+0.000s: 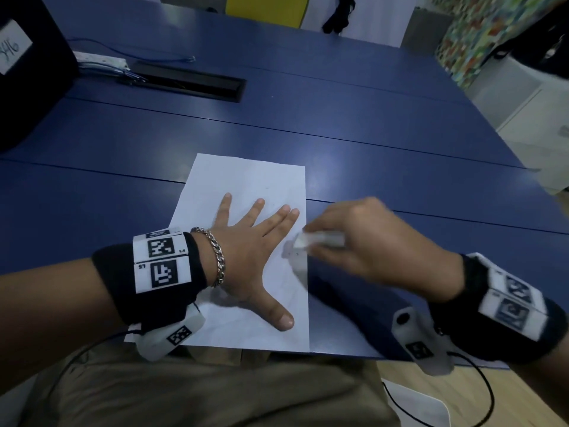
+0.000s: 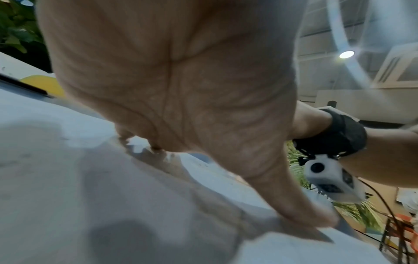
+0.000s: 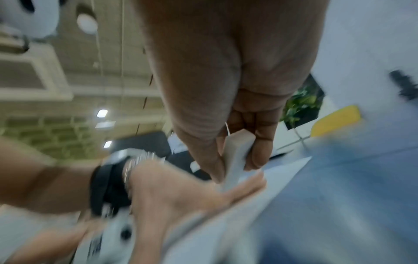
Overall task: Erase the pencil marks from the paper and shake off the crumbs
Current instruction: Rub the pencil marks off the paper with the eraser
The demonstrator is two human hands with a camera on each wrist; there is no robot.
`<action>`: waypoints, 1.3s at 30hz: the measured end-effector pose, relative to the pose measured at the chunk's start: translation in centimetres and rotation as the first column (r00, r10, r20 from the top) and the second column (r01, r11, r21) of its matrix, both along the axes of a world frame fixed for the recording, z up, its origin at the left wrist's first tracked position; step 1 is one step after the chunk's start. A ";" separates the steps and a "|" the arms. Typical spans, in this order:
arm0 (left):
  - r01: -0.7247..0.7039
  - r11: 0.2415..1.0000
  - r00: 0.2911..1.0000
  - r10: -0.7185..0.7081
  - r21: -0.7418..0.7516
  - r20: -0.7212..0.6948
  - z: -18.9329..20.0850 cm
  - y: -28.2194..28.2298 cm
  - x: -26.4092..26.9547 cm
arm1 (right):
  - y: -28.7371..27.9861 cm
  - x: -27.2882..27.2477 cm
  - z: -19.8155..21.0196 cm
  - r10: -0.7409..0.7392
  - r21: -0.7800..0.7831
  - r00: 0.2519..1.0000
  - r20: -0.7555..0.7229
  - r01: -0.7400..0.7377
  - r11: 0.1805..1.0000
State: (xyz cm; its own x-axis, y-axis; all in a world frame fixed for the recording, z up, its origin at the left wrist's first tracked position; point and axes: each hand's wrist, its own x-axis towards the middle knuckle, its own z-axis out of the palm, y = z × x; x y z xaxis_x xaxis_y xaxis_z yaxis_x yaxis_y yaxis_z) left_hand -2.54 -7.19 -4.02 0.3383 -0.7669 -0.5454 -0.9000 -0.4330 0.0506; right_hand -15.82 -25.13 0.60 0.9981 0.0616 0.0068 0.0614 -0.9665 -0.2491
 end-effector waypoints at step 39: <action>-0.097 0.971 0.993 0.110 -0.219 0.050 2.8 5.8 2.7 | 1.6 -8.4 -0.7 -0.251 0.195 0.966 -0.063 0.258 0.946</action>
